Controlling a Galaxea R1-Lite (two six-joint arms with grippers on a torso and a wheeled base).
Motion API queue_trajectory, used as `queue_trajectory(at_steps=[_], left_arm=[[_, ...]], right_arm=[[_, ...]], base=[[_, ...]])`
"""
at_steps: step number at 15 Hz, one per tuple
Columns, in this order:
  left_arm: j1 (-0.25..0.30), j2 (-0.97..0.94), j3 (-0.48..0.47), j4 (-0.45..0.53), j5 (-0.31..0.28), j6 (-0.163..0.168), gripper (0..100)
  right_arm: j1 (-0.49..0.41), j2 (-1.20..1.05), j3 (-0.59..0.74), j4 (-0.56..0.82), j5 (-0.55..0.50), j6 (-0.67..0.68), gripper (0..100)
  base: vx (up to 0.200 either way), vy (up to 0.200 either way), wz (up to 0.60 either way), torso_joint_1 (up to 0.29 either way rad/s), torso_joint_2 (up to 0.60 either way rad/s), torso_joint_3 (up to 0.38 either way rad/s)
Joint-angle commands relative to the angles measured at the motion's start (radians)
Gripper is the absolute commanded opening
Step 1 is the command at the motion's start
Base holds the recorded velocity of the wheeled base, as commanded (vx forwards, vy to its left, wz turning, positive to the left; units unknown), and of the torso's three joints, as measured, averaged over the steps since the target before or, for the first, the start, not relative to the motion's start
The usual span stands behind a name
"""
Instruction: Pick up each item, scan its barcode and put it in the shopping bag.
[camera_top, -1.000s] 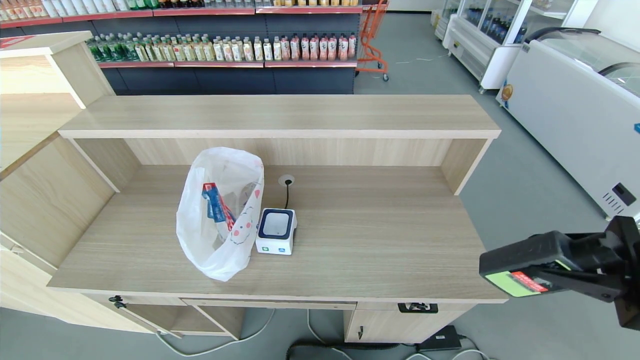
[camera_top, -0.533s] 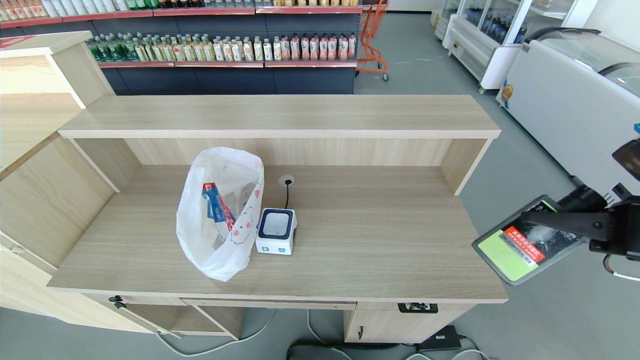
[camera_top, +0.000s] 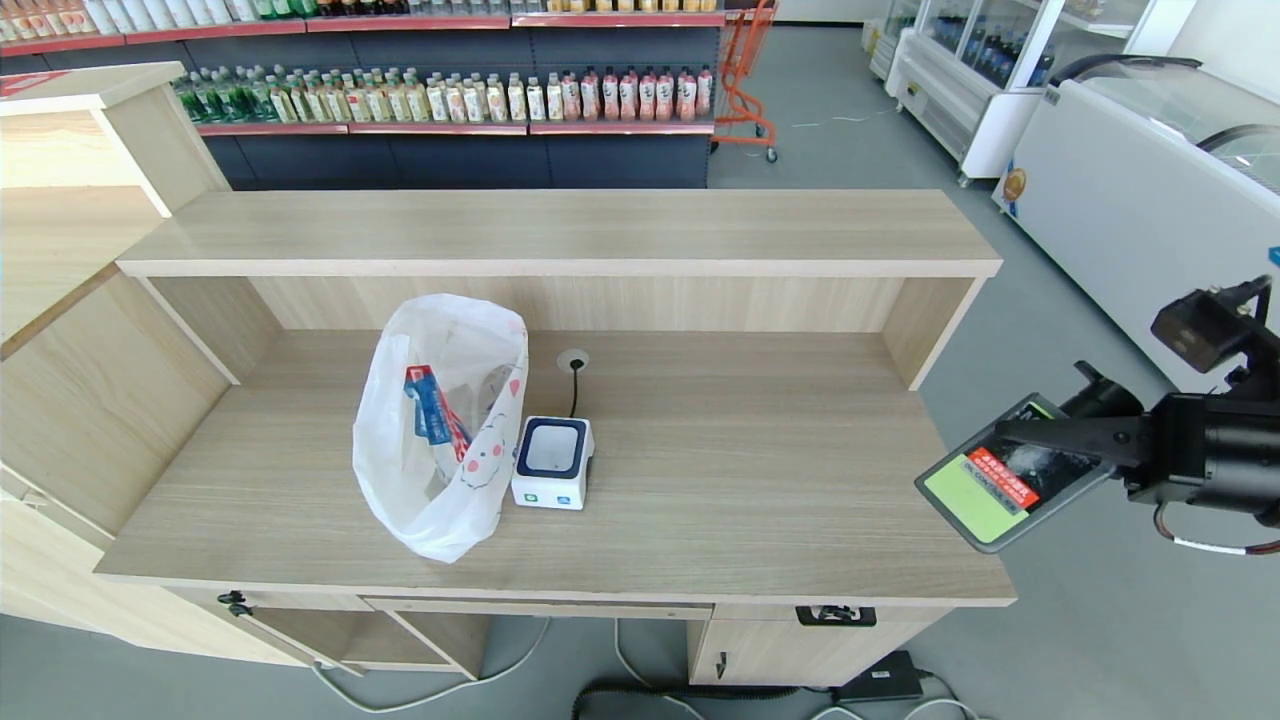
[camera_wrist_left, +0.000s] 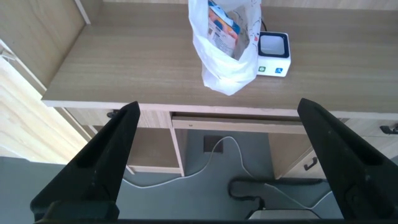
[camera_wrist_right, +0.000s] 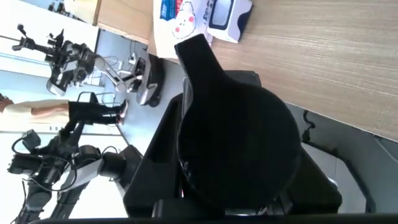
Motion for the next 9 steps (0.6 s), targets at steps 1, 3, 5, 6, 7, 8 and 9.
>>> queue_trajectory(at_steps=[1, 3, 5, 6, 7, 8, 9], left_arm=[[0.000, 0.000, 0.000, 0.000, 0.000, -0.001, 100], [0.000, 0.000, 0.000, 0.000, 0.000, -0.003, 100], [0.000, 0.000, 0.000, 0.000, 0.000, -0.001, 100], [0.000, 0.000, 0.000, 0.000, 0.000, -0.001, 100], [0.000, 0.000, 0.000, 0.000, 0.000, -0.001, 100], [0.000, 0.000, 0.000, 0.000, -0.001, -0.001, 100], [0.000, 0.000, 0.000, 0.000, 0.000, -0.001, 100]], right_arm=[[0.003, 0.043, -0.007, -0.024, -0.001, 0.001, 0], [0.006, 0.049, -0.013, -0.037, -0.001, 0.024, 0], [0.017, 0.050, -0.024, -0.037, -0.001, 0.057, 0], [0.023, 0.052, -0.028, -0.037, -0.003, 0.057, 0], [0.031, 0.058, -0.031, -0.037, -0.020, 0.057, 0], [0.049, 0.066, -0.034, -0.039, -0.056, 0.057, 0], [0.081, 0.083, -0.057, -0.056, -0.122, 0.058, 0]], base=[[0.000, 0.000, 0.00, 0.000, 0.00, 0.000], [0.000, 0.200, 0.00, 0.000, 0.00, 0.002], [0.000, 0.200, 0.00, 0.005, 0.00, 0.002], [0.000, 0.200, 0.00, 0.007, 0.00, 0.002], [0.000, 0.200, 0.00, -0.012, 0.00, 0.002], [0.000, 0.200, 0.00, 0.002, 0.00, 0.002], [0.000, 0.200, 0.00, 0.022, 0.00, -0.012]])
